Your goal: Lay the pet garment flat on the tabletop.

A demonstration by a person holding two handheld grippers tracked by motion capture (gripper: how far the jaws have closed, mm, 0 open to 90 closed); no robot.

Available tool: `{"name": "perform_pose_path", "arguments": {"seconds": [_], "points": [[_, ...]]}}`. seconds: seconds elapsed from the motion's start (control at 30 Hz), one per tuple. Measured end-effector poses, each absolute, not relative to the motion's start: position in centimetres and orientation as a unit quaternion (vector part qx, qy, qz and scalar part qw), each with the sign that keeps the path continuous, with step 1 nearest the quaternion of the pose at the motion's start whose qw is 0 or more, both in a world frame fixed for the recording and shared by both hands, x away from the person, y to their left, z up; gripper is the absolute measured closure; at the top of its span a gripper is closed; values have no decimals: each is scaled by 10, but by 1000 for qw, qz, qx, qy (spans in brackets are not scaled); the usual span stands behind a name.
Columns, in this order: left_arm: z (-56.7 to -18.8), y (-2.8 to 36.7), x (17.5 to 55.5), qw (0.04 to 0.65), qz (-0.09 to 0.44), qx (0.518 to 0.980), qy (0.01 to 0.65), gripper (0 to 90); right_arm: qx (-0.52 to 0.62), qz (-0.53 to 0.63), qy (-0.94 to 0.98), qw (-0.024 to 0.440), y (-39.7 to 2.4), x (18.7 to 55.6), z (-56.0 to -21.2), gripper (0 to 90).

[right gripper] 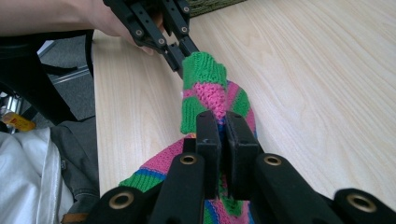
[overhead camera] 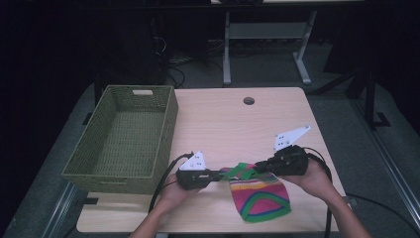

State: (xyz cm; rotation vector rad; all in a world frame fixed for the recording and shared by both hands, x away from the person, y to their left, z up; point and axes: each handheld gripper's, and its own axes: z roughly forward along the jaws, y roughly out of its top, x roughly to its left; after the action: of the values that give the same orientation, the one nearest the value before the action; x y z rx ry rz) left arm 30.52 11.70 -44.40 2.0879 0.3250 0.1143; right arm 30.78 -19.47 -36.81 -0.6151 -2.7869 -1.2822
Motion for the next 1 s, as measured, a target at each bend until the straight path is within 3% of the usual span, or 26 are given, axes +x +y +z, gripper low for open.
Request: {"name": "perform_pose_path", "arguments": {"seconds": [1.0], "points": [[-412,126,303,547,9,827,127,857,-206,-387,-899,-13,-198,307,-372,853]]}}
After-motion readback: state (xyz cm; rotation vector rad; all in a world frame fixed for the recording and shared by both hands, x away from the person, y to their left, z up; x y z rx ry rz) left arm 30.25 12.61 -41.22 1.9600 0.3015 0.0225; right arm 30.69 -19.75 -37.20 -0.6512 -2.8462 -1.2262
